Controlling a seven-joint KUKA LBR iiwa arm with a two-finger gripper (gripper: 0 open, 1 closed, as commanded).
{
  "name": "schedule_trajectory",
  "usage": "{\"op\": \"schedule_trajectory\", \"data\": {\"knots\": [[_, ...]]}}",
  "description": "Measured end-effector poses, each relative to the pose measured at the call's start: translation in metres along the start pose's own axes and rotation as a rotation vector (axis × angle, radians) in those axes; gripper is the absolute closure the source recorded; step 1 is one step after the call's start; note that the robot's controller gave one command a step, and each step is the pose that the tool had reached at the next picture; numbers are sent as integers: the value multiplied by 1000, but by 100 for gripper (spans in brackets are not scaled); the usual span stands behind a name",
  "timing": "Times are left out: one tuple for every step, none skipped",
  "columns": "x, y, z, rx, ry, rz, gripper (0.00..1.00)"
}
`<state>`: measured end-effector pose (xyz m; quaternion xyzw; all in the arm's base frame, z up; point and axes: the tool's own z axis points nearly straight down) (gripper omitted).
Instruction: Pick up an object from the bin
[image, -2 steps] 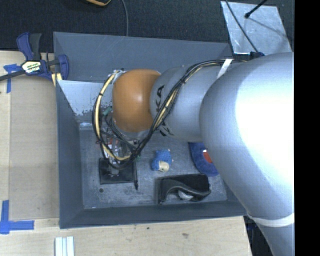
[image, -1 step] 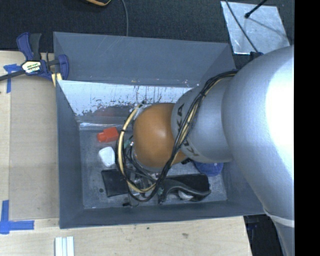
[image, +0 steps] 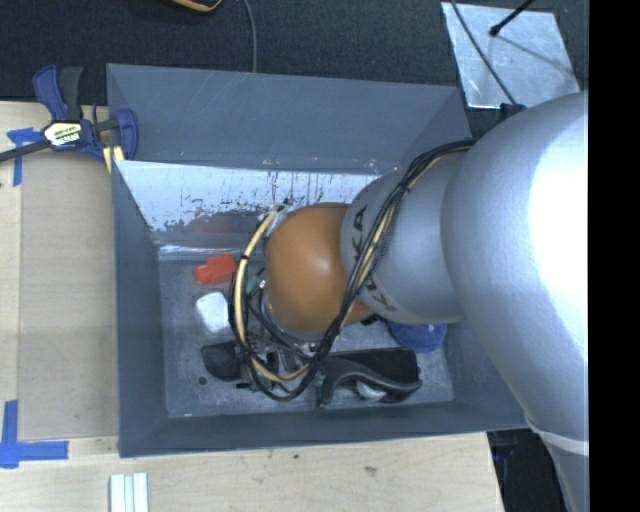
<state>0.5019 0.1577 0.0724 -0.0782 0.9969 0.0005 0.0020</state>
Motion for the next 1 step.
{"op": "schedule_trajectory", "data": {"knots": [[-25, 9, -134, -1, -8, -34, 100]]}}
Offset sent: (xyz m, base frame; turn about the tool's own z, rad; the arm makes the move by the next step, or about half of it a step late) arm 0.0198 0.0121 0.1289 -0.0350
